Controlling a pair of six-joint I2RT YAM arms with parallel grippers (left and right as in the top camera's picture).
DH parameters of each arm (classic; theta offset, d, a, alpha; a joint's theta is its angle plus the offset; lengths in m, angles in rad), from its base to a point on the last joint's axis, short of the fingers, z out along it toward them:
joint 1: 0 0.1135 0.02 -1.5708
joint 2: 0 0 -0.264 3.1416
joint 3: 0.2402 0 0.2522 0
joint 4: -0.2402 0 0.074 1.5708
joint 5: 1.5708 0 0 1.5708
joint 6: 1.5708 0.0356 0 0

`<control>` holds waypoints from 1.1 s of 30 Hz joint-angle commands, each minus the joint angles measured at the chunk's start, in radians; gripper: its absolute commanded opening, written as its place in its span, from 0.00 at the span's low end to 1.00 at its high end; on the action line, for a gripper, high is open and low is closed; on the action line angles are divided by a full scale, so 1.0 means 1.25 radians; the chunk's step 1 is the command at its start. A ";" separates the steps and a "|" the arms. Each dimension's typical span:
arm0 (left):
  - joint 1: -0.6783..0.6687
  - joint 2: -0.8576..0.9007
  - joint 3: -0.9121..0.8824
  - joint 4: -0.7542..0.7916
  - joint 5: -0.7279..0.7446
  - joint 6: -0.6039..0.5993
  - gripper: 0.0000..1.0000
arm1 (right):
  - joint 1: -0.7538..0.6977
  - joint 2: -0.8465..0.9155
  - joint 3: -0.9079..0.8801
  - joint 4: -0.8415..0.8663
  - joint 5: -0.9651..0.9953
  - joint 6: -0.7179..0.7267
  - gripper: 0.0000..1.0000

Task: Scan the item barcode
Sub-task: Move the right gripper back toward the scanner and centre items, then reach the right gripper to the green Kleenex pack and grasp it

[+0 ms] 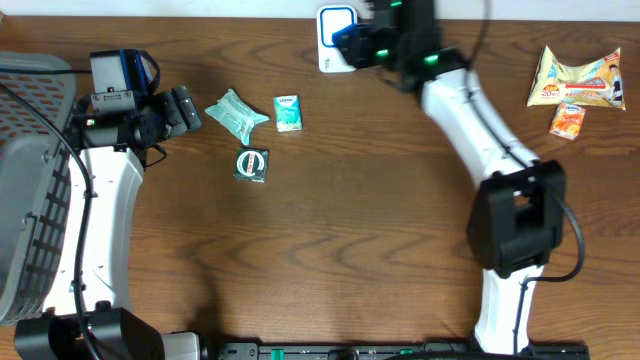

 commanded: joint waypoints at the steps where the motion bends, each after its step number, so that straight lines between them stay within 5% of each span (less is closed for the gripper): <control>1: 0.003 0.005 -0.004 -0.002 -0.005 -0.007 0.98 | 0.046 0.003 0.001 0.025 0.158 0.028 0.31; 4: 0.003 0.005 -0.004 -0.002 -0.005 -0.007 0.97 | 0.069 0.008 0.001 0.037 0.164 0.046 0.16; 7: 0.003 0.005 -0.004 -0.002 -0.005 -0.007 0.98 | 0.074 0.010 0.001 0.029 0.163 0.074 0.13; 21: 0.003 0.005 -0.004 -0.002 -0.005 -0.007 0.98 | 0.128 0.126 0.001 0.024 0.163 0.083 0.47; 33: 0.003 0.005 -0.004 -0.002 -0.005 -0.007 0.98 | 0.200 0.204 0.001 0.035 0.220 0.085 0.43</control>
